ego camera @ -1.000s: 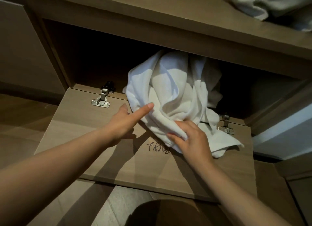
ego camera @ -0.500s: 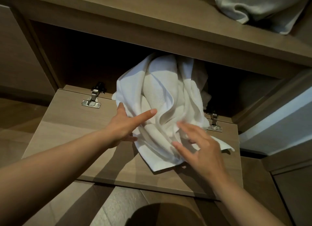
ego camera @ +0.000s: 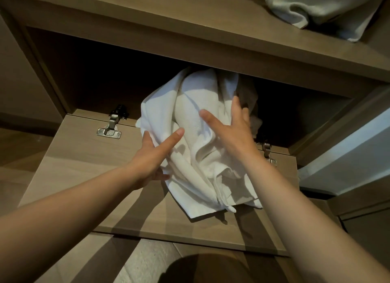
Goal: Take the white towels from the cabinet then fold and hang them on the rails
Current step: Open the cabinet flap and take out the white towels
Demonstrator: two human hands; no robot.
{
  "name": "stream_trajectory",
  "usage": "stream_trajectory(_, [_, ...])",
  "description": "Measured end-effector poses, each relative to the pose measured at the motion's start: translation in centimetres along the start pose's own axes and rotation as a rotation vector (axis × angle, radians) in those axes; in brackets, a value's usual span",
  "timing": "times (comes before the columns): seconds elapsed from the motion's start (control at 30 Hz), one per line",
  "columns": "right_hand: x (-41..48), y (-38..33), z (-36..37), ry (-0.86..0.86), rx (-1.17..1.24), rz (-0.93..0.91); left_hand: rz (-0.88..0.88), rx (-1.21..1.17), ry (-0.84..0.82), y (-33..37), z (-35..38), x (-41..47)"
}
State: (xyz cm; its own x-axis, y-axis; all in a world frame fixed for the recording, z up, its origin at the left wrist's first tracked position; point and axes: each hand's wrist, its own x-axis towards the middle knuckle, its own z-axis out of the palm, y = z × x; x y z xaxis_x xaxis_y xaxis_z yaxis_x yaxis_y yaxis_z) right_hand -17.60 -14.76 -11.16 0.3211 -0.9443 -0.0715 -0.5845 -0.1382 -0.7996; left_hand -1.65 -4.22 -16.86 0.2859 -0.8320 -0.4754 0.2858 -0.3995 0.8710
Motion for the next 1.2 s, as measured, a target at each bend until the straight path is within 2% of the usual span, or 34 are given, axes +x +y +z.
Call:
stream_trajectory(0.13, [1.3,-0.5,1.6,-0.041,-0.076,0.106,-0.014,-0.077,-0.011,0.2,-0.6,0.2])
stream_trajectory(0.23, [1.9,0.6,1.6,-0.075,-0.045,0.111,-0.035,-0.146,-0.031,0.6,-1.1,0.2])
stream_trajectory(0.47, [0.7,3.1,2.8,-0.07,-0.033,-0.06,-0.061,-0.197,-0.086,0.5,-1.2,0.5])
stream_trajectory(0.67, [-1.7,4.0,3.8,-0.092,-0.023,-0.181,-0.075,-0.235,-0.022,0.0,-0.6,0.0])
stream_trajectory(0.93, [-4.6,5.0,4.1,-0.234,-0.01,-0.272,-0.094,-0.156,0.055,-0.1,-1.6,-1.5])
stream_trajectory(1.0, [-4.6,4.8,3.2,-0.211,-0.037,-0.245,-0.084,-0.14,0.082,0.1,-1.3,-1.6])
stream_trajectory(1.13, [-3.0,4.1,0.3,-0.073,-0.188,-0.041,-0.065,-0.132,0.124,0.1,-0.6,-1.6])
stream_trajectory(1.2, [-1.7,3.7,-0.7,-0.096,-0.243,0.013,-0.068,-0.123,0.13,0.1,-0.5,-1.5])
